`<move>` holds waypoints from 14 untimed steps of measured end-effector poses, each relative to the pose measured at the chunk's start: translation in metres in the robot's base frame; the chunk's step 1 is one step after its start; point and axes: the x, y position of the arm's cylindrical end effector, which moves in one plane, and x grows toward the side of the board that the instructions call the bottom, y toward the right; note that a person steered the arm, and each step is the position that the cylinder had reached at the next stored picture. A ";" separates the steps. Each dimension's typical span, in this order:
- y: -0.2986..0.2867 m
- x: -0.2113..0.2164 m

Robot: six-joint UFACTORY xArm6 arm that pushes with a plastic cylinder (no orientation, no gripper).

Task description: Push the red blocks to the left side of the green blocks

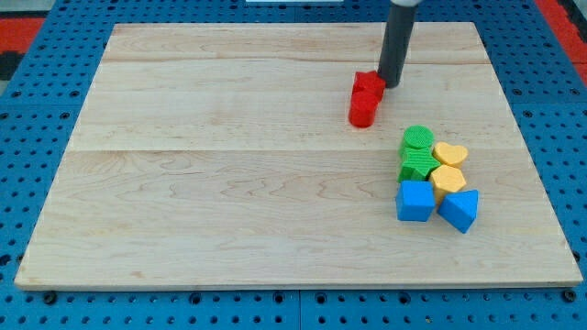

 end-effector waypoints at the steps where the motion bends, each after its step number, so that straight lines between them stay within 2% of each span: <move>1: 0.005 -0.023; 2: -0.015 -0.062; 4: -0.030 0.012; 5: -0.030 0.030; 6: -0.040 0.029; 7: -0.081 0.056; 8: -0.119 0.065; 9: -0.130 0.079; 10: -0.105 0.112; 13: -0.076 0.137; 14: -0.125 0.119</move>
